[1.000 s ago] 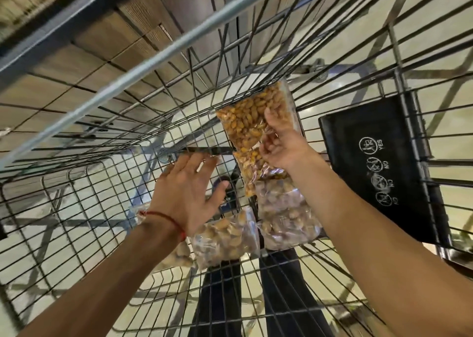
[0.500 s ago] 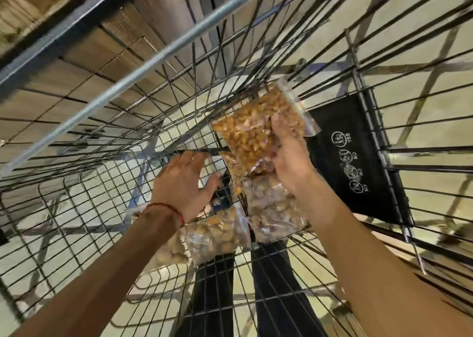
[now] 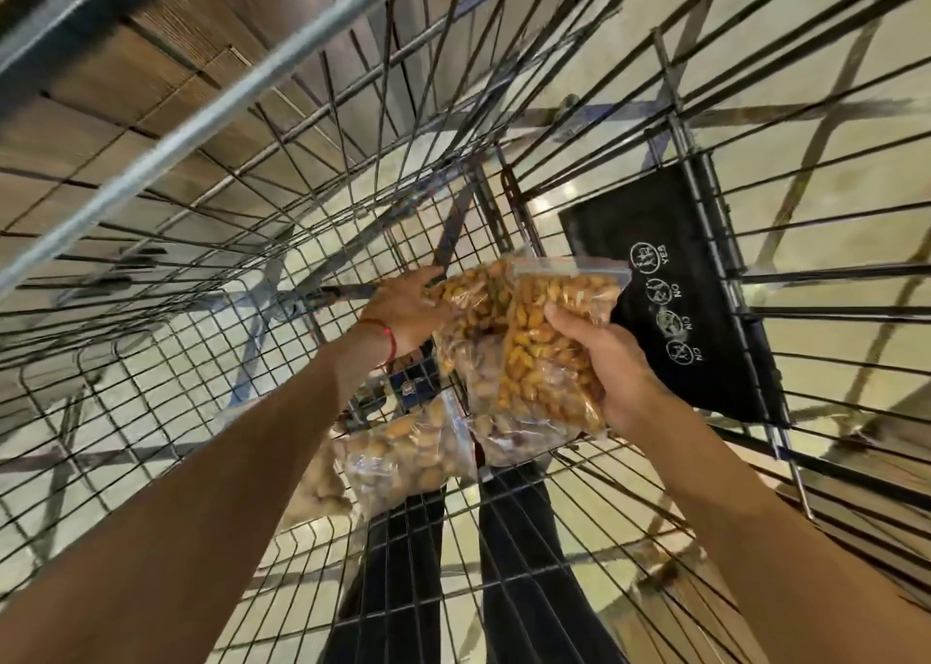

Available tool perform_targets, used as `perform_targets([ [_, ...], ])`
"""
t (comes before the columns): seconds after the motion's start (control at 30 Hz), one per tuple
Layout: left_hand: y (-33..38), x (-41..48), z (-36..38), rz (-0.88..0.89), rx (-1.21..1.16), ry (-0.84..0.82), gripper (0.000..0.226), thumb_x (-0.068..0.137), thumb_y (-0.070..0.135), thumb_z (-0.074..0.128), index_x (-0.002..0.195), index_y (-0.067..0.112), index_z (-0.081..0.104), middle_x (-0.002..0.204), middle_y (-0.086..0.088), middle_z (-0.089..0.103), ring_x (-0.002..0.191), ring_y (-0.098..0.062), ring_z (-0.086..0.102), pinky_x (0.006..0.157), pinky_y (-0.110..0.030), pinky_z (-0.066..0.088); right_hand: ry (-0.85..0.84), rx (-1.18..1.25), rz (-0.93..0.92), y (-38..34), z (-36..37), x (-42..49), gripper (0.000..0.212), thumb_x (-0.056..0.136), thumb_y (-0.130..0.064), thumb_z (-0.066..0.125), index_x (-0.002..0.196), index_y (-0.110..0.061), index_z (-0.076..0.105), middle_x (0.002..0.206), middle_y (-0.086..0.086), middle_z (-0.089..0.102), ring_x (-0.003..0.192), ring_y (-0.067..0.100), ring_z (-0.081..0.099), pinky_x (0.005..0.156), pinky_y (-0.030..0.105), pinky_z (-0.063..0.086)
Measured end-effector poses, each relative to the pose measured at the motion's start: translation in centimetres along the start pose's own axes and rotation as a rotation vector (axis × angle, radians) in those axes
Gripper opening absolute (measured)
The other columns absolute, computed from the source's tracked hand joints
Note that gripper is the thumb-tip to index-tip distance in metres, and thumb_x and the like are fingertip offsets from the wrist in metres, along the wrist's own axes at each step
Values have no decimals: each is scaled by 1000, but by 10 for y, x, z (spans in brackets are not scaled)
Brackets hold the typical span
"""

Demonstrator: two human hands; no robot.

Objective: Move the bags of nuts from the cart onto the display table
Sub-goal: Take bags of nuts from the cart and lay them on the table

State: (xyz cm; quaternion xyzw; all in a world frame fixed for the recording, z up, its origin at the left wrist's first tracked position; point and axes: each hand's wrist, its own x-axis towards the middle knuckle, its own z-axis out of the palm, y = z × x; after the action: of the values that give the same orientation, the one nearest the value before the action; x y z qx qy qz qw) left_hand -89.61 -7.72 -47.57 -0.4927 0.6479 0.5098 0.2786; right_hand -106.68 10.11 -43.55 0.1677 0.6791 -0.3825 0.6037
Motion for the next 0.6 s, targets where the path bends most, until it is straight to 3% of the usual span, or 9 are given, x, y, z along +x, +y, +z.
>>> perform_targets([
  [0.07,2,7,6,-12,75,-30,68,95,47,68,155,27,43,155,-9,45,140,-31,46,113,-42,43,12,-16,1,0,-3,0,52,77,-38,91,122,-13,76,113,10,82,108,33,78,104,56,57],
  [0.23,2,14,12,-30,109,-15,82,74,82,56,141,33,53,130,-8,58,120,-31,59,99,-51,54,18,11,2,-2,-2,-1,50,79,-35,90,120,-11,76,112,11,82,106,32,78,102,55,58],
  [0.33,7,12,12,-44,191,-44,70,89,72,56,145,31,49,133,-11,48,125,-33,53,103,-51,51,30,7,4,0,-2,2,65,68,-42,95,122,-11,75,111,11,82,105,32,79,100,55,60],
  [0.43,11,13,18,2,267,17,56,94,62,60,134,23,53,131,-9,48,126,-31,50,106,-46,46,30,-3,-1,1,-3,4,84,56,-49,100,126,-11,73,113,11,81,105,32,79,98,55,60],
  [0.53,12,8,21,30,187,4,38,97,50,63,116,20,48,114,-4,54,109,-26,56,81,-36,48,29,-4,-13,2,-4,4,70,66,-44,96,124,-12,74,112,10,82,104,30,79,95,52,62],
  [0.6,11,0,19,10,92,-26,34,99,44,65,114,22,44,99,1,57,96,-23,62,64,-30,44,47,11,-6,3,-4,3,66,72,-41,94,127,-13,71,112,10,82,102,28,80,87,48,64],
])
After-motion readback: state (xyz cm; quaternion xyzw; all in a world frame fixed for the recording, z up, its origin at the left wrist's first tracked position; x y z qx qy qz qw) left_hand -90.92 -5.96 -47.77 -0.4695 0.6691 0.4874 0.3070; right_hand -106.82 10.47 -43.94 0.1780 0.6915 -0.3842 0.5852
